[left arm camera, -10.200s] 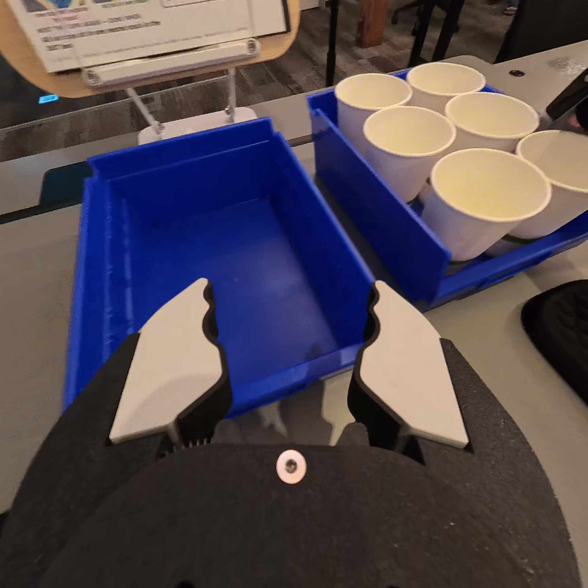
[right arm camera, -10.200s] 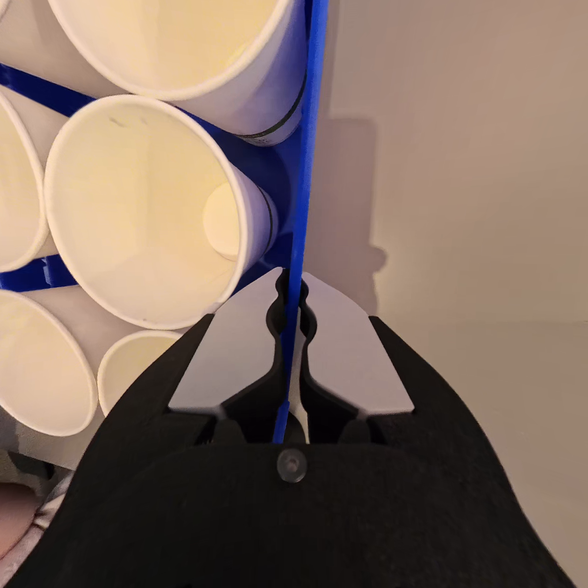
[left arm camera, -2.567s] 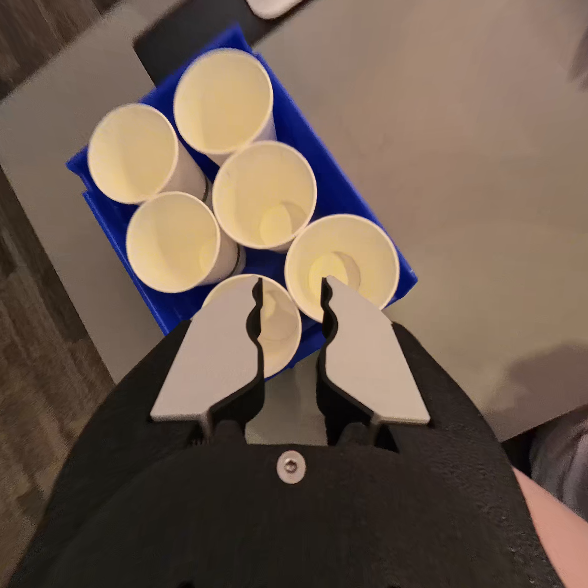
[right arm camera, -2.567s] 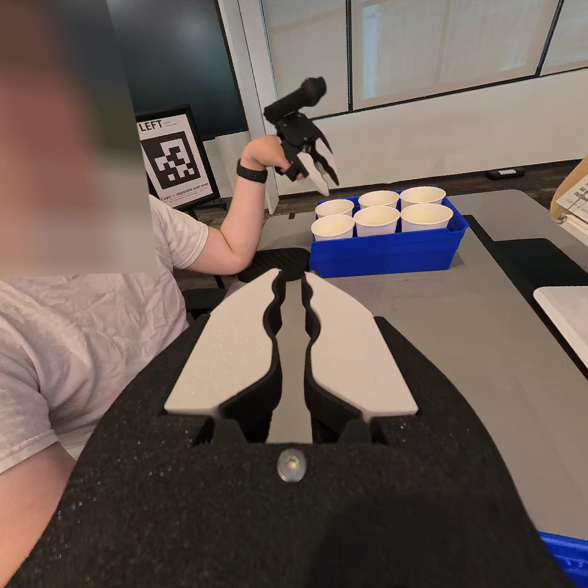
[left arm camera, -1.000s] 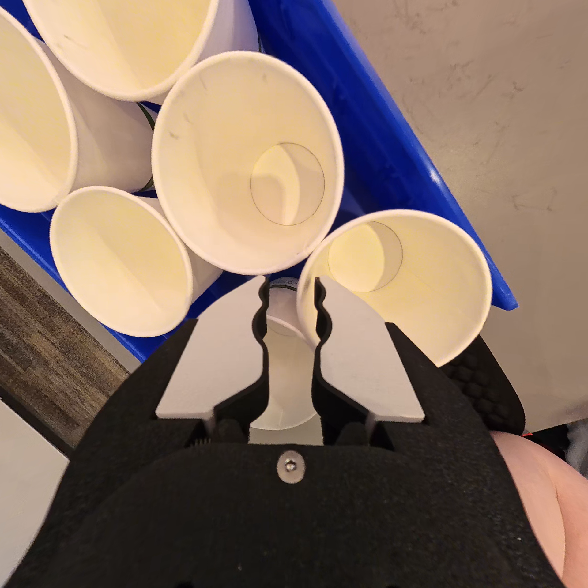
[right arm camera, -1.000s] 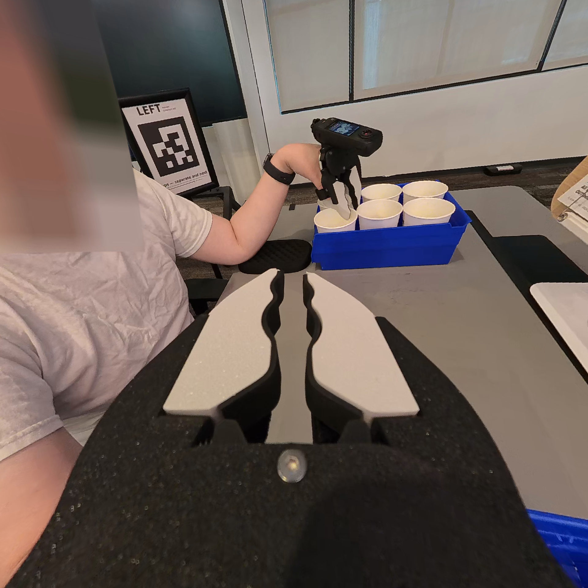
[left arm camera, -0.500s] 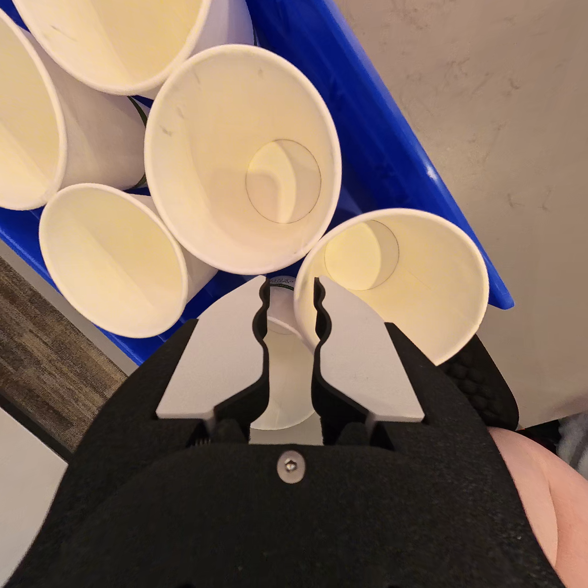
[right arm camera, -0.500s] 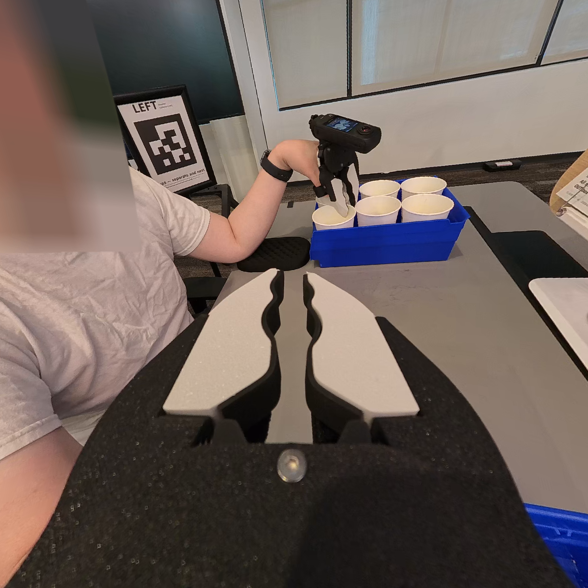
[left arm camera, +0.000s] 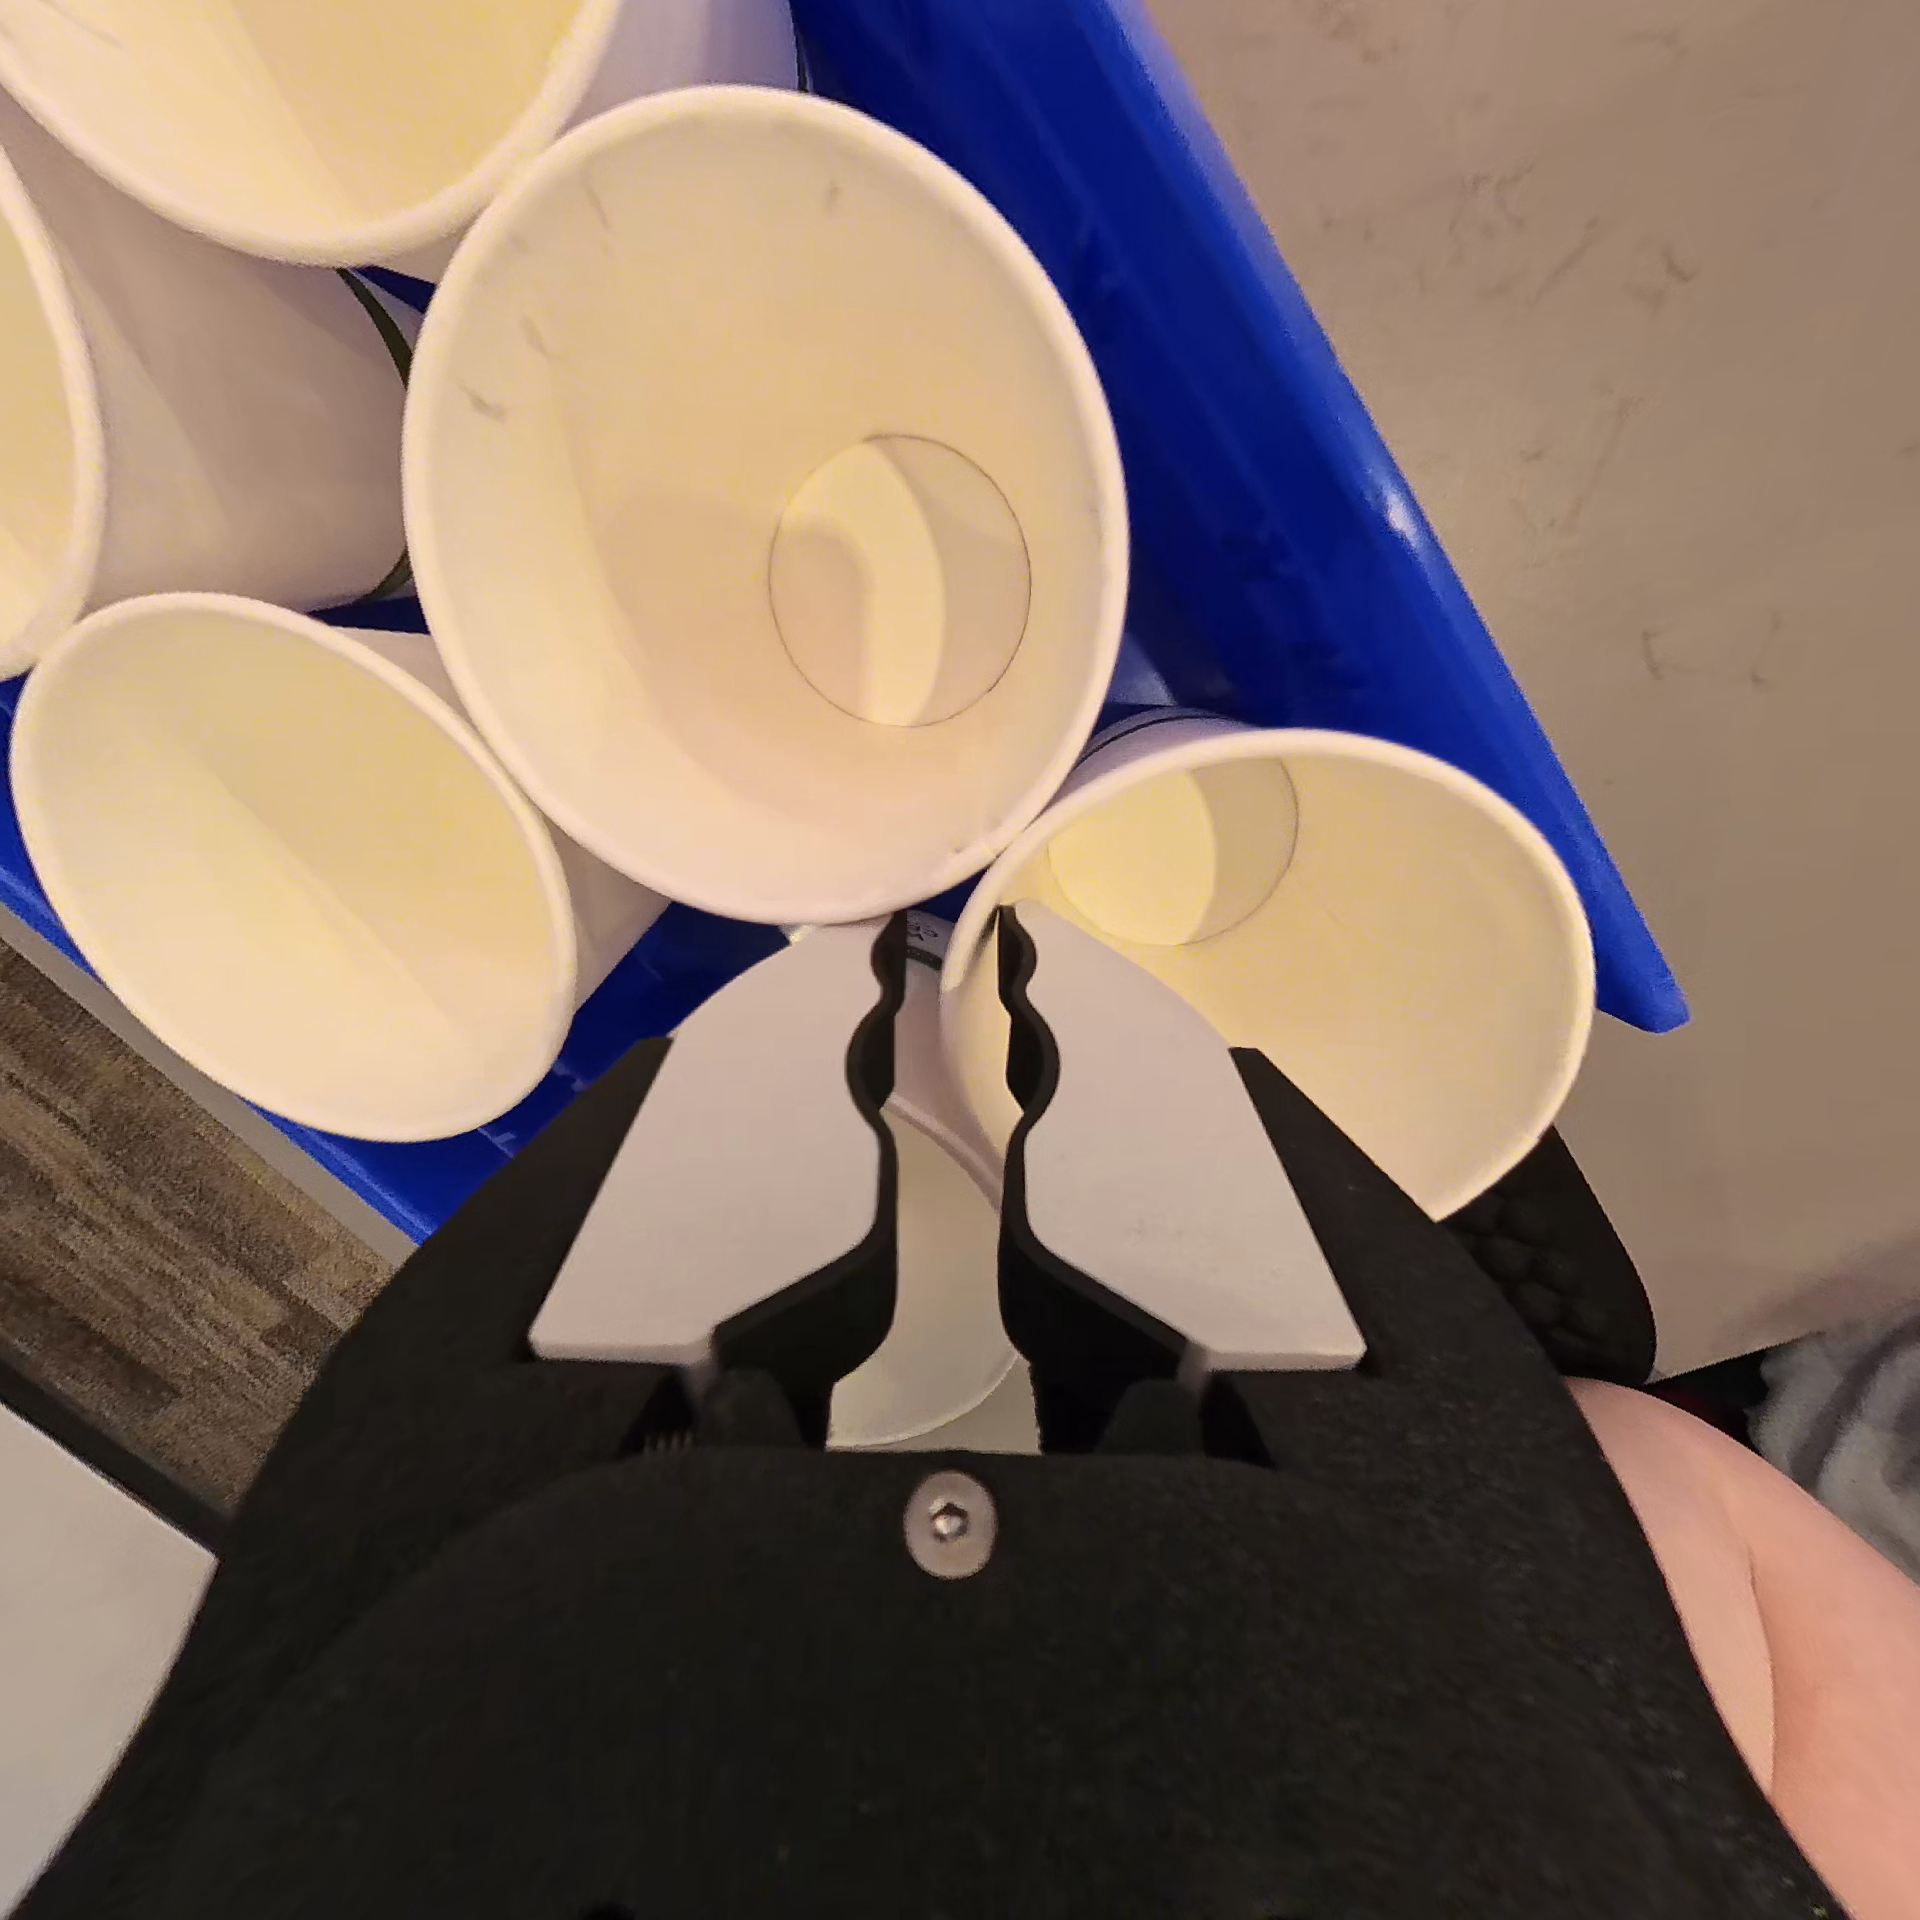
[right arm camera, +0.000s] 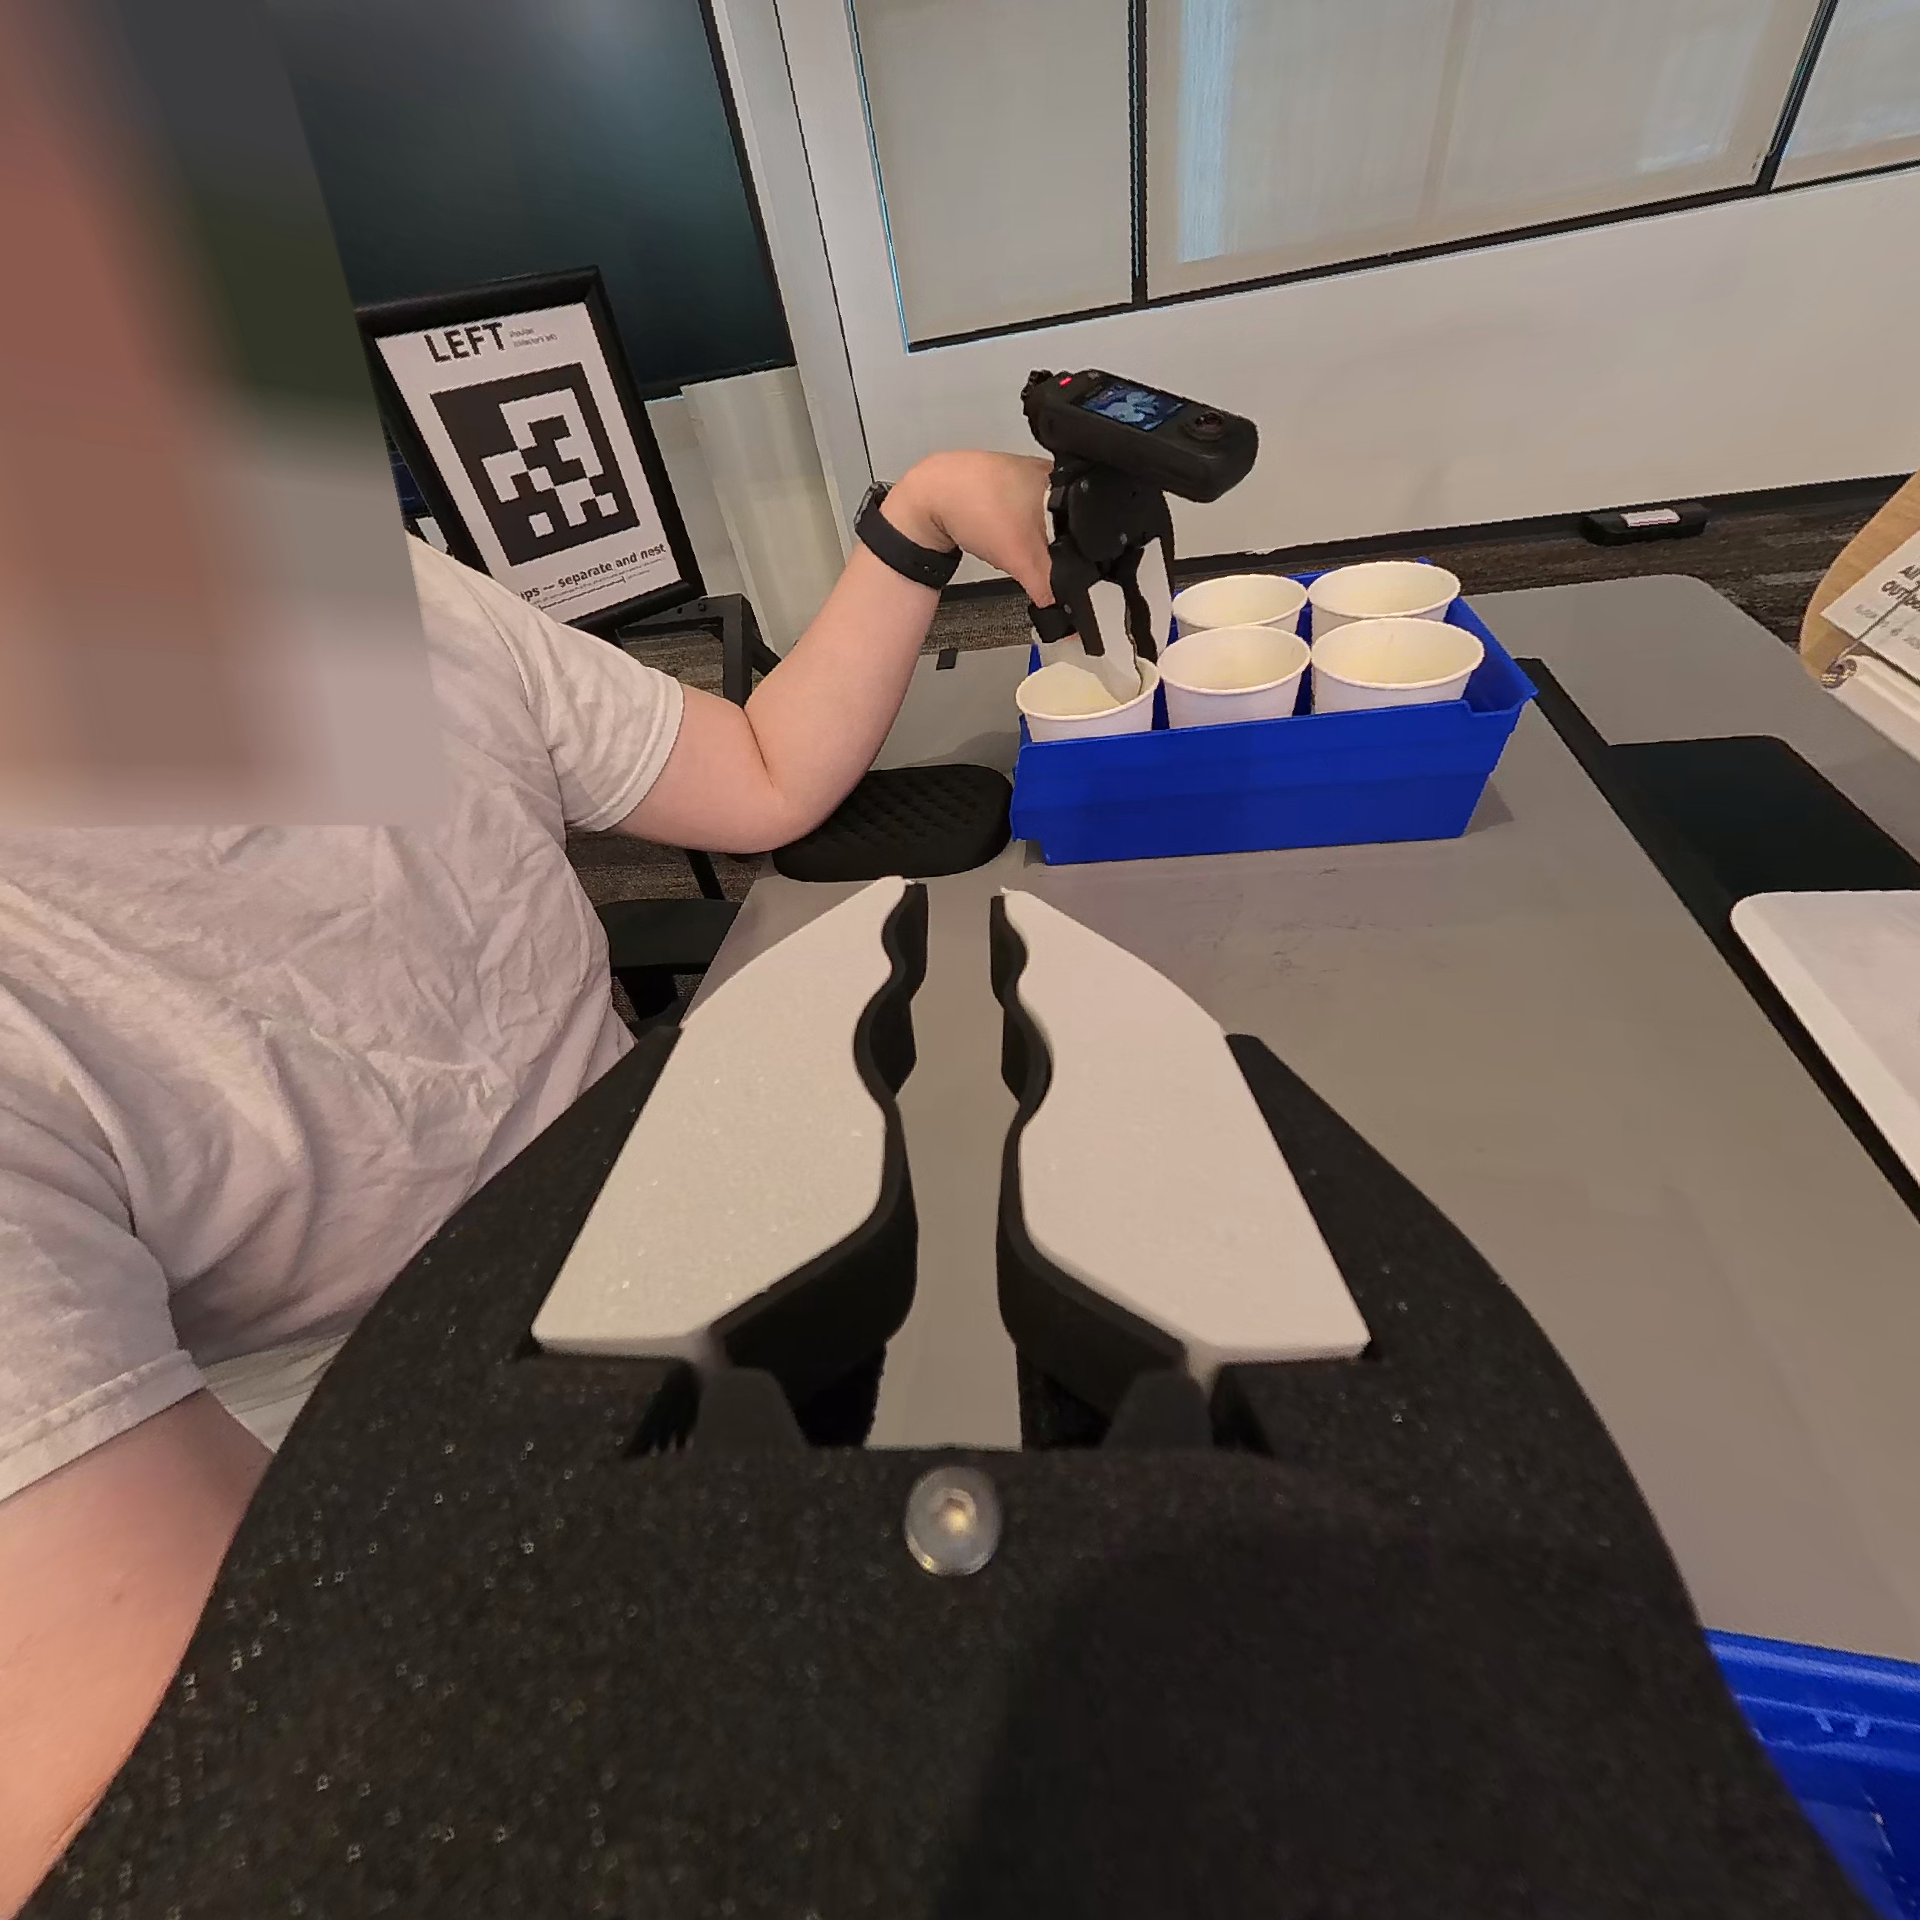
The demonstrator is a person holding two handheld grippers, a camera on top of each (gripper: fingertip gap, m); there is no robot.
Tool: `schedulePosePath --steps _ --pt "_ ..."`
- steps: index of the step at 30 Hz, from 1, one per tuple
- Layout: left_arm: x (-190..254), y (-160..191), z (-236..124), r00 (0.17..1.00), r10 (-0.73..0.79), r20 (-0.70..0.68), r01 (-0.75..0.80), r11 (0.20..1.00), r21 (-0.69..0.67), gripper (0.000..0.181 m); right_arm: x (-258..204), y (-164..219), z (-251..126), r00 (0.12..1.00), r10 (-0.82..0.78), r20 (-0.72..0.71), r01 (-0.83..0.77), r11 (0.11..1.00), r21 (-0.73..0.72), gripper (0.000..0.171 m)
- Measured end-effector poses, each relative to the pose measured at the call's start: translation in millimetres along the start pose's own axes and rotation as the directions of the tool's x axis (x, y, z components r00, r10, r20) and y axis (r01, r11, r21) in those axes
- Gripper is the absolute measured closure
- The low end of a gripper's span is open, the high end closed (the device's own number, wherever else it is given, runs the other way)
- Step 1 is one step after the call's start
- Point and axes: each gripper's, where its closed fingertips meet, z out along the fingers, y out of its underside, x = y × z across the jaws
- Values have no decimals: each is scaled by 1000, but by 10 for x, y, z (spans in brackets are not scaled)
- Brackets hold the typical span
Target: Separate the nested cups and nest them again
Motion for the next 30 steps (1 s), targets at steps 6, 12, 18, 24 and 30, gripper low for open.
schedulePosePath --steps 6,12,18,24,30 --pt "43 -17 8 1000 7 -25 -7 1000 -3 173 9 9 -2 1000 3 -1 -3 1000 -3 160" --pt "46 -29 8 999 5 -35 -5 1000 0 174 21 16 -13 1000 9 -4 -9 1000 -1 160" --pt "64 -53 -45 999 26 -29 -25 999 20 177 35 33 -5 1000 13 -7 -14 1000 -10 160" --pt "68 -24 -127 999 39 -3 -39 999 26 180 62 57 6 1000 23 -12 -23 1000 -18 160" --pt "58 1 -203 999 44 22 -45 998 39 180 86 85 24 999 30 -20 -31 999 -32 160"
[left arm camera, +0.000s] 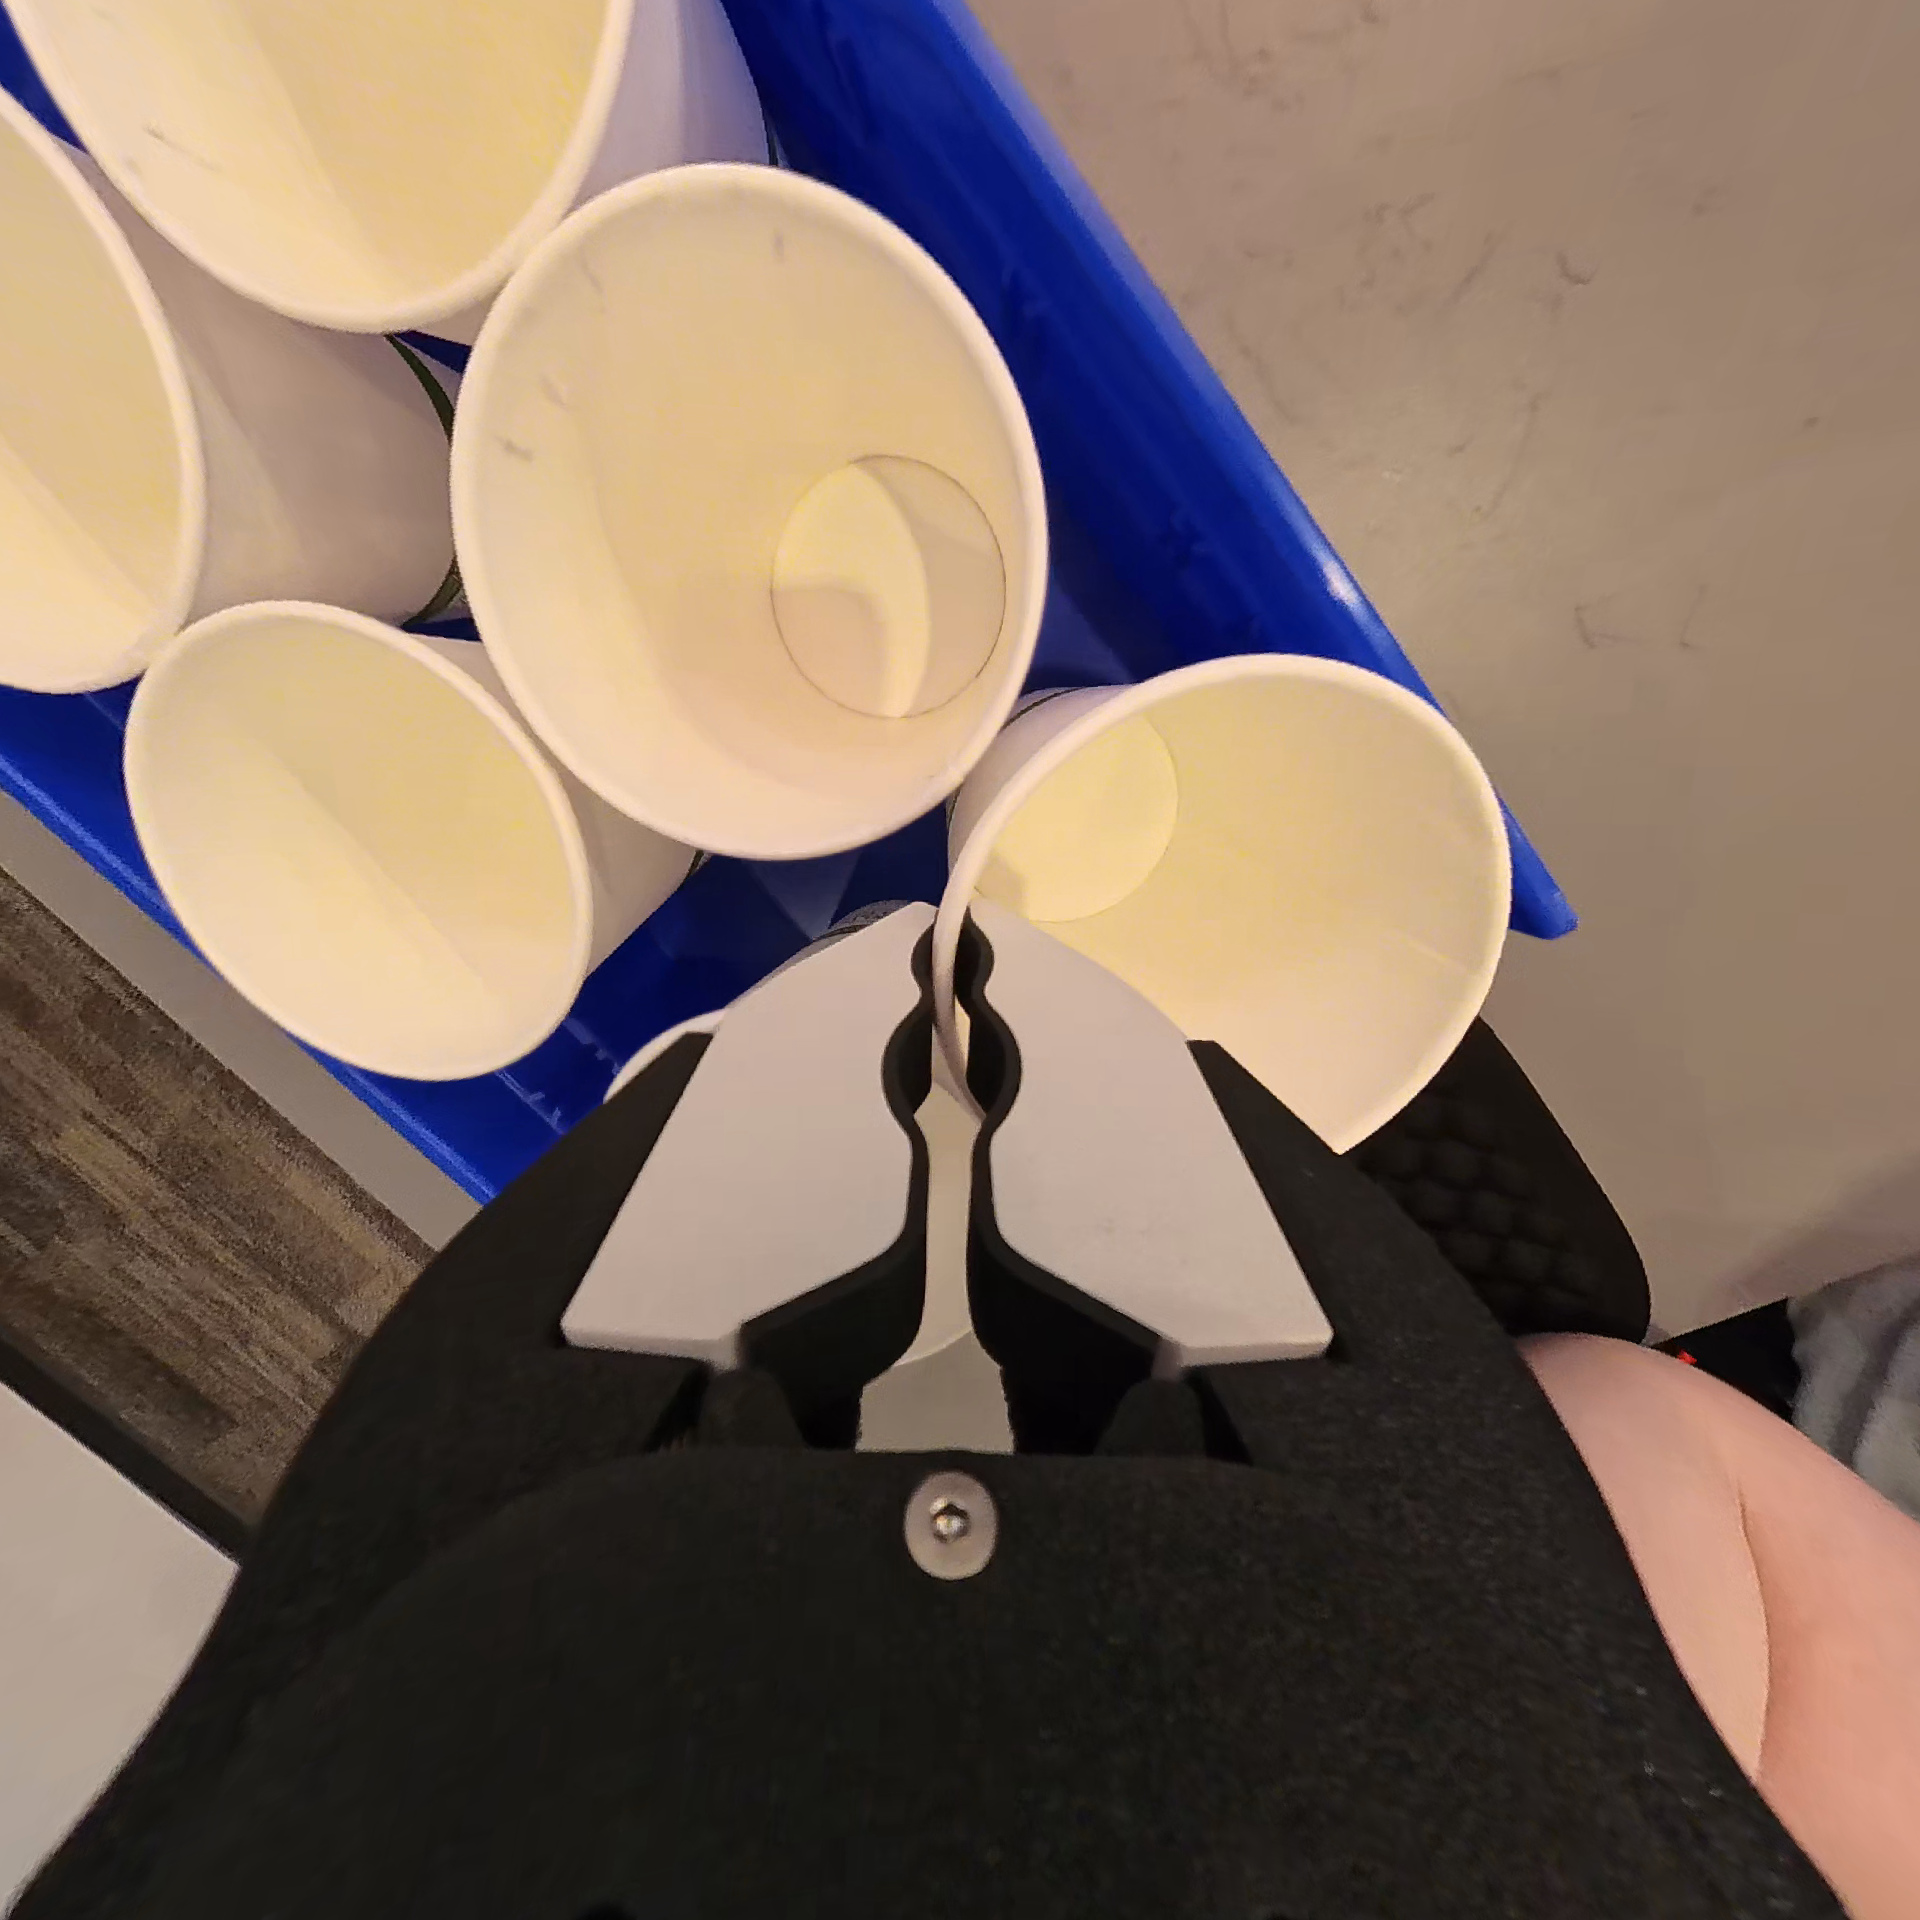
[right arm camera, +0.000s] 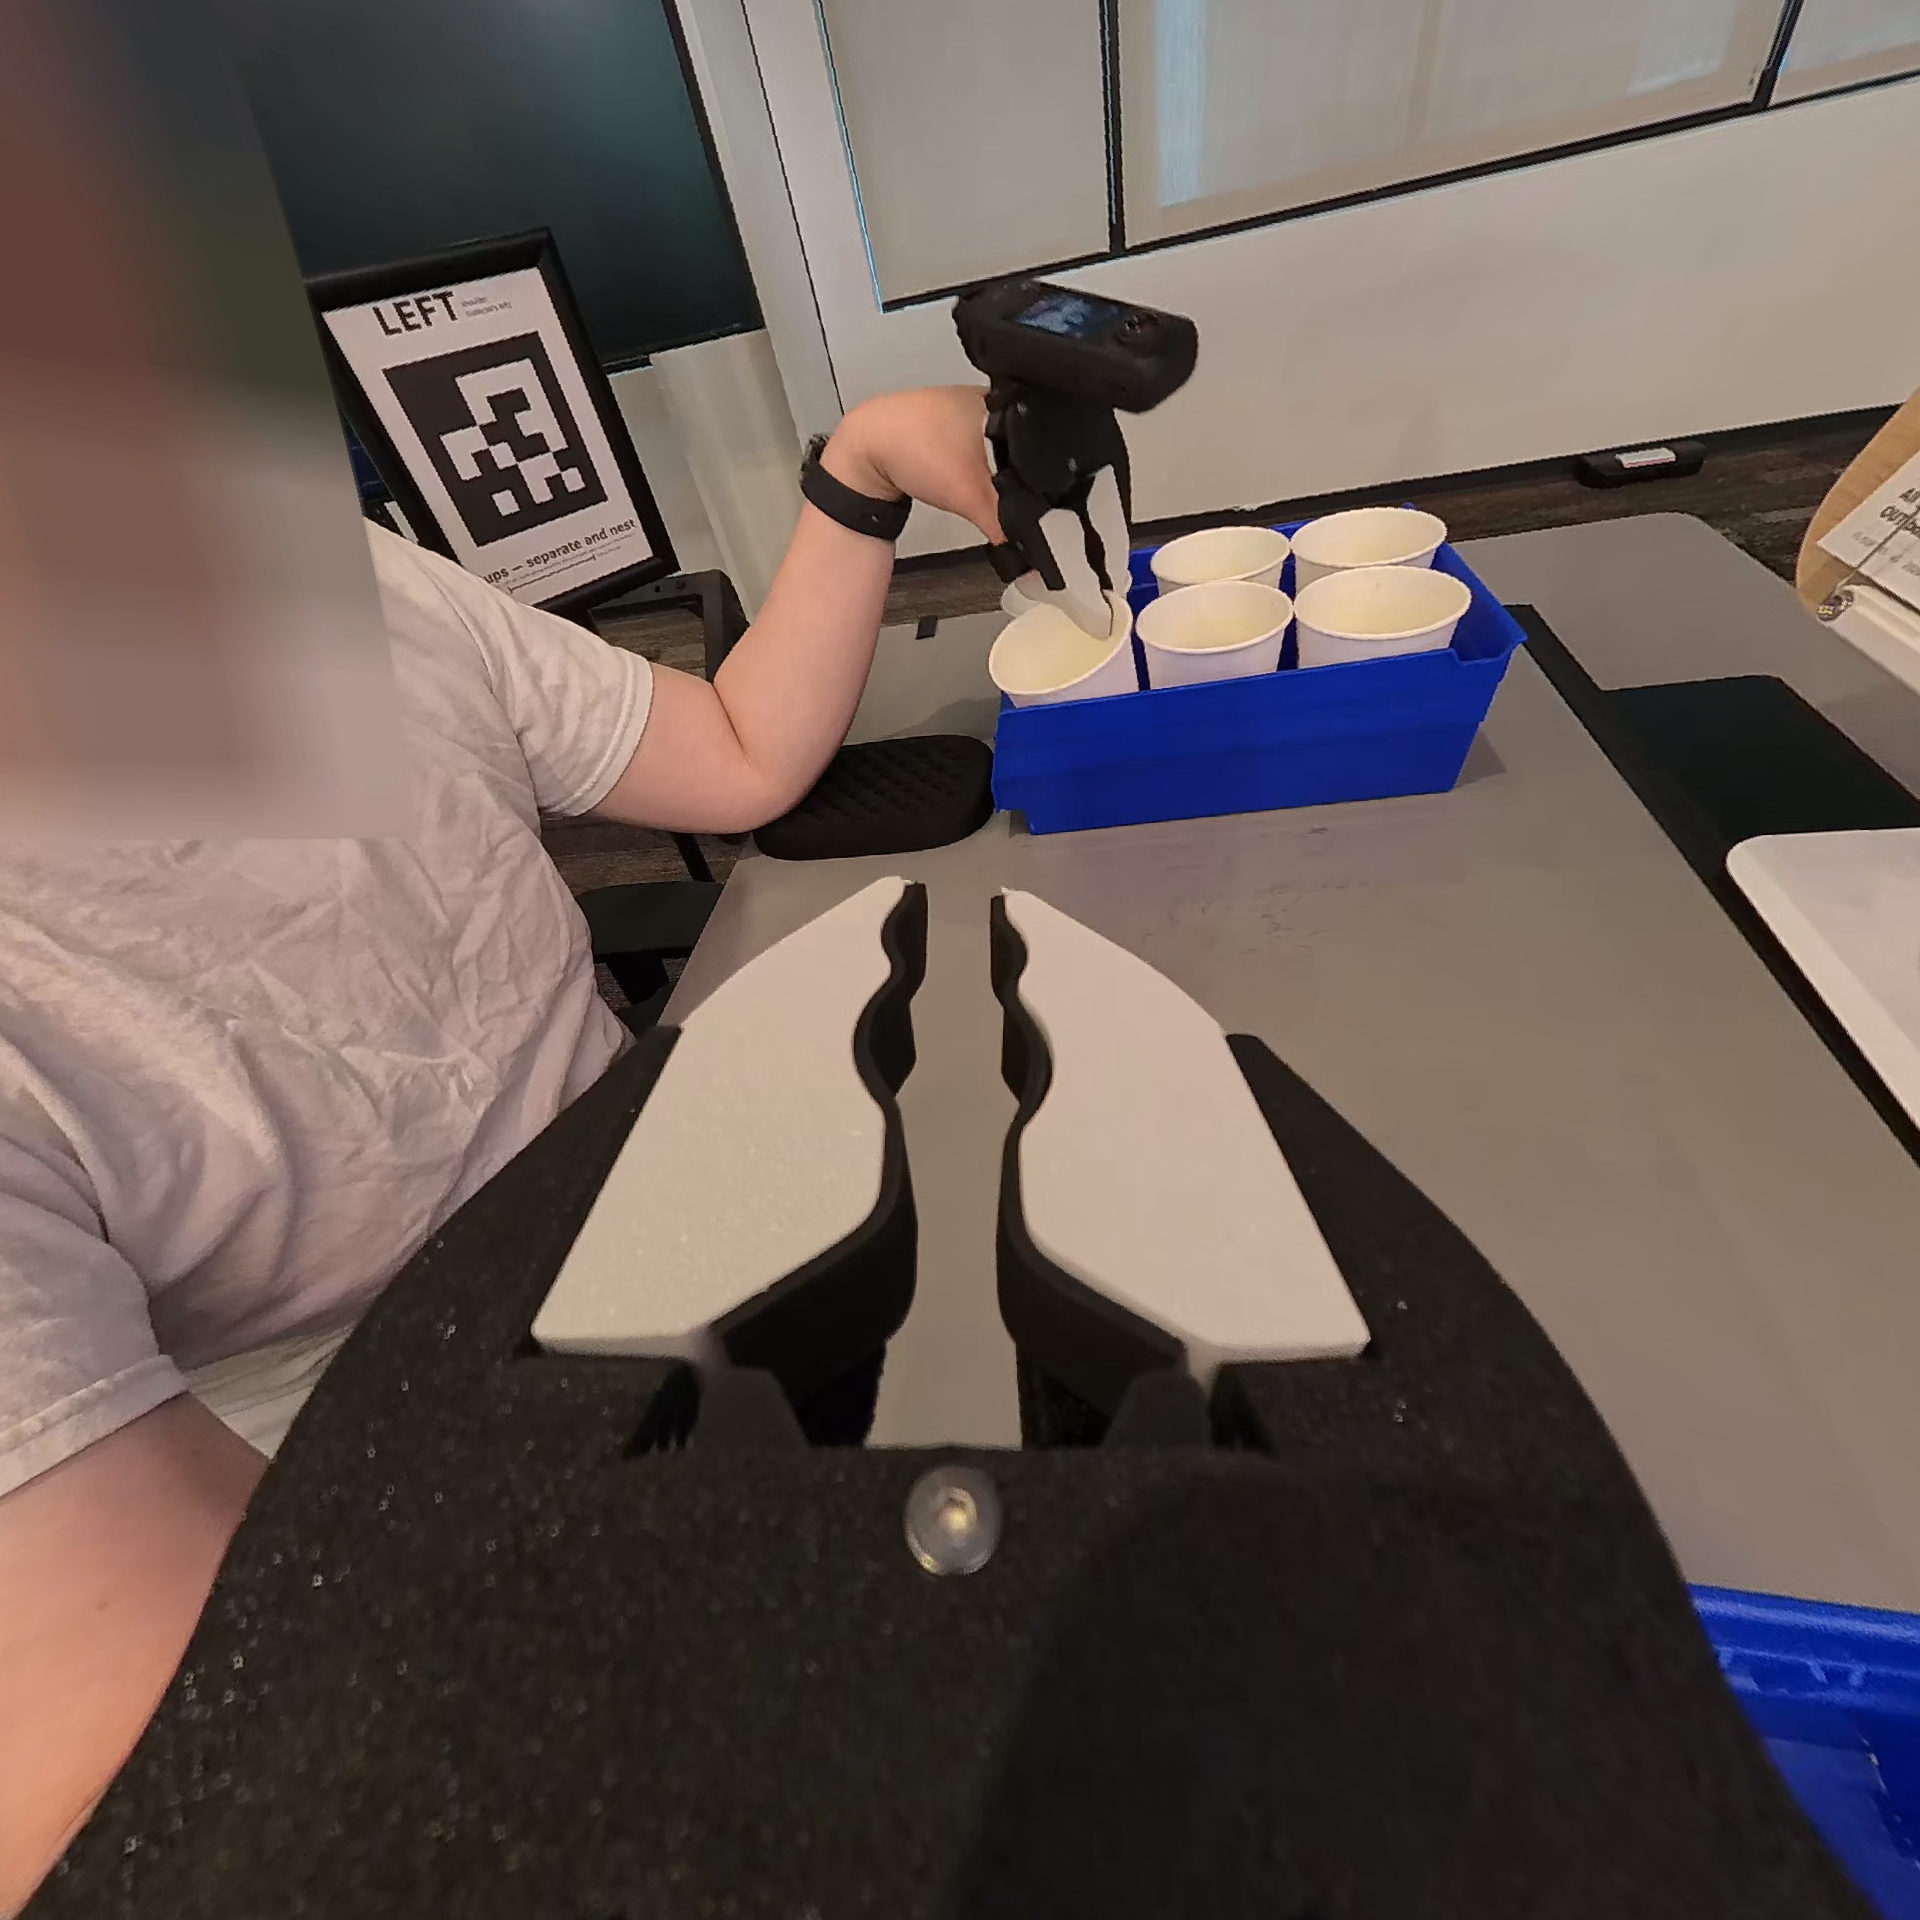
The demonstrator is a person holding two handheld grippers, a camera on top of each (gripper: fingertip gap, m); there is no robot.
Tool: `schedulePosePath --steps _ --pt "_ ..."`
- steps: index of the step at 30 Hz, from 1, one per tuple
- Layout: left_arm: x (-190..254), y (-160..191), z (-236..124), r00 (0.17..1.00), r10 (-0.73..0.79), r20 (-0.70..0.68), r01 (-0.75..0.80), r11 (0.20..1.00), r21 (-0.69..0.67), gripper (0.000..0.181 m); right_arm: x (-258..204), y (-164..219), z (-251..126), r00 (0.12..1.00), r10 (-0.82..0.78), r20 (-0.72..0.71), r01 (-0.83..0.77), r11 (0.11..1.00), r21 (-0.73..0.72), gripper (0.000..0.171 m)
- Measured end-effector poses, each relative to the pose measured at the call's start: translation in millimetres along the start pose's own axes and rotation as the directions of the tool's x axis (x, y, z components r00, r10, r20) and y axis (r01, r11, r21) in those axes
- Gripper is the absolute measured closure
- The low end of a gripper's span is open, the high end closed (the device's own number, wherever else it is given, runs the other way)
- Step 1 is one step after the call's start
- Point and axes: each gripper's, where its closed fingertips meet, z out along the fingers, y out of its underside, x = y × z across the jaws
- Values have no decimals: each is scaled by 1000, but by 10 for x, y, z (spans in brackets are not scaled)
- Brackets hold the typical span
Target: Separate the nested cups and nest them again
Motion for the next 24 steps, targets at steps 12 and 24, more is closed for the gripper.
schedulePosePath --steps 12,24 --pt "92 -107 -594 987 100 128 -130 959 252 181 73 62 70 1000 12 -27 -13 999 -41 160" --pt "362 -408 -1343 979 123 161 -197 757 623 181 262 -23 594 974 -147 -170 130 986 -106 141"
